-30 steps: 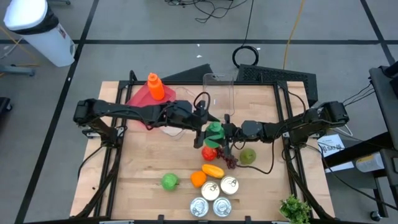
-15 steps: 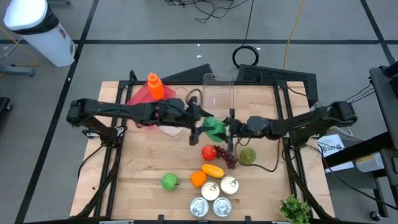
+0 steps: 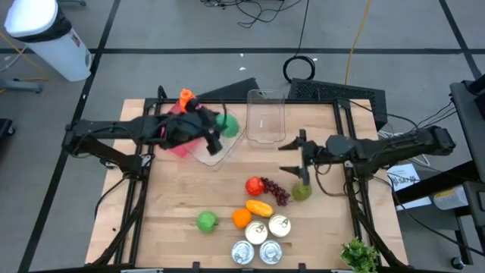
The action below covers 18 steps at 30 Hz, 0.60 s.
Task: Pick & Place Food Item
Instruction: Put the green water bottle into the pink bin
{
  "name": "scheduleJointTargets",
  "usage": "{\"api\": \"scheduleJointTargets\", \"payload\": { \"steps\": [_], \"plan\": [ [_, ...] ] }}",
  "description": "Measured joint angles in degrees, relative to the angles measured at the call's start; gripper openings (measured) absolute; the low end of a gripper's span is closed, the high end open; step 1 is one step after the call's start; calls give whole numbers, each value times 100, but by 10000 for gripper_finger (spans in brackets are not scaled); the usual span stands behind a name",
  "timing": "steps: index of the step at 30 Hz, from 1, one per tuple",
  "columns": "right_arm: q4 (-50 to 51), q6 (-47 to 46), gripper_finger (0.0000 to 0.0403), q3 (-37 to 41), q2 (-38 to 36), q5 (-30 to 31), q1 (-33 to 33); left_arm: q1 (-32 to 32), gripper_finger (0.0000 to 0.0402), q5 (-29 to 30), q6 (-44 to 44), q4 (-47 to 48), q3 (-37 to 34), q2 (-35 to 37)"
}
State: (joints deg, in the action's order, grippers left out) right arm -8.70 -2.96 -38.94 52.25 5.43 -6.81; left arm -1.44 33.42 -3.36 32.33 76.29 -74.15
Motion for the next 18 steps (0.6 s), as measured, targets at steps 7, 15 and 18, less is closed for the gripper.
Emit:
{"api": "scheduleJointTargets", "payload": {
  "steps": [7,15,18],
  "plan": [
    [-33,-17,314,289,-286,25,-164,-150,220,786,-1119,1461,-89,555],
    [-425,46,310,594,-341,29,-162,-591,220,1070,-2793,3052,-70,1205],
    [-486,83,311,608,-343,35,-158,-750,220,1111,-3392,3526,-178,1240]
  ]
}}
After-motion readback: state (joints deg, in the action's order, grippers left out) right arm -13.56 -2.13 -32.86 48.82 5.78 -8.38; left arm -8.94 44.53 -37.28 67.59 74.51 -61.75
